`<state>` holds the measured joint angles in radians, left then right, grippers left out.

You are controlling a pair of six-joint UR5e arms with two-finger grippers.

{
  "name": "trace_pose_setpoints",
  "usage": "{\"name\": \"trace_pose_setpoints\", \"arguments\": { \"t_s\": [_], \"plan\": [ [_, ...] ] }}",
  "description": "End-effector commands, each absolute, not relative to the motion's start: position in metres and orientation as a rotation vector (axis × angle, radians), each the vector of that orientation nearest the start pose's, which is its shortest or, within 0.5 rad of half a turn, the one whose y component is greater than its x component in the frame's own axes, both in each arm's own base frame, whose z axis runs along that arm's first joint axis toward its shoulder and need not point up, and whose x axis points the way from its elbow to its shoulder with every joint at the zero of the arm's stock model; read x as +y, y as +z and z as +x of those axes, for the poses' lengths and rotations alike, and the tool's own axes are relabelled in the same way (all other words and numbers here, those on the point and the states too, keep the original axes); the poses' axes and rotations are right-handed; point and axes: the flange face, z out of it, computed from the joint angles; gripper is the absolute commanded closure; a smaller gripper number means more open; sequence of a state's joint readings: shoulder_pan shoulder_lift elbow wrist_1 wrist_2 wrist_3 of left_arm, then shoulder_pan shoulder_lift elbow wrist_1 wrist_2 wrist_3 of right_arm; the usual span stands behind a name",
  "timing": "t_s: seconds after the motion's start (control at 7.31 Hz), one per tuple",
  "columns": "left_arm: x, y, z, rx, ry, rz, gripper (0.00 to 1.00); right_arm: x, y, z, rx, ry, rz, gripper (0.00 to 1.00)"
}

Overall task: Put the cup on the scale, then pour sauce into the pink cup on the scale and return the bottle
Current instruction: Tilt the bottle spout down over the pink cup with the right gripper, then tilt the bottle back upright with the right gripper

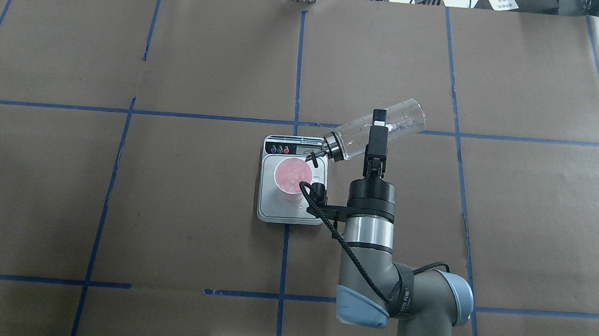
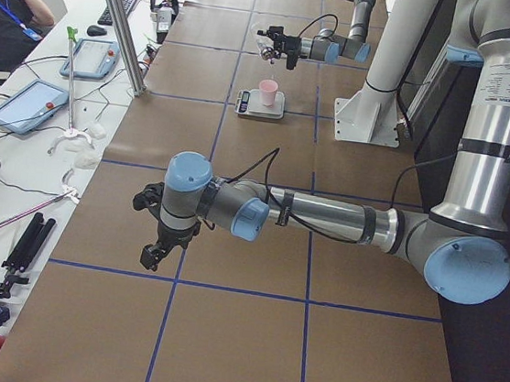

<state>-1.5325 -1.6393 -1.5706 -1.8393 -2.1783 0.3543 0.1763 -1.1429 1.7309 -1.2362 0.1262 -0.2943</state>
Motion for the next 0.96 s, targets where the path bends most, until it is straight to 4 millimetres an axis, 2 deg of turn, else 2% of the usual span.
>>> {"name": "trace_pose_setpoints", "arguments": {
  "t_s": [0.0, 0.27, 0.55, 0.68, 0.82],
  "plan": [
    [-0.545, 0.604, -0.056, 0.548, 0.479, 0.420, 0.00, -0.327, 0.245, -0.514, 0.685, -0.668, 1.360, 1.00],
    [-0.545, 0.604, -0.056, 0.547, 0.479, 0.420, 0.00, -0.325, 0.235, -0.510, 0.556, -0.604, 1.387, 1.00],
    [-0.546, 0.602, -0.056, 0.546, 0.480, 0.424, 0.00, -0.323, 0.224, -0.505, 0.285, -0.430, 1.420, 1.00],
    [-0.546, 0.602, -0.056, 0.546, 0.480, 0.424, 0.00, -0.320, 0.212, -0.497, 0.088, -0.295, 1.423, 1.00],
    [-0.546, 0.601, -0.056, 0.546, 0.479, 0.424, 0.00, -0.319, 0.203, -0.489, 0.002, -0.241, 1.419, 1.00]
  ]
}}
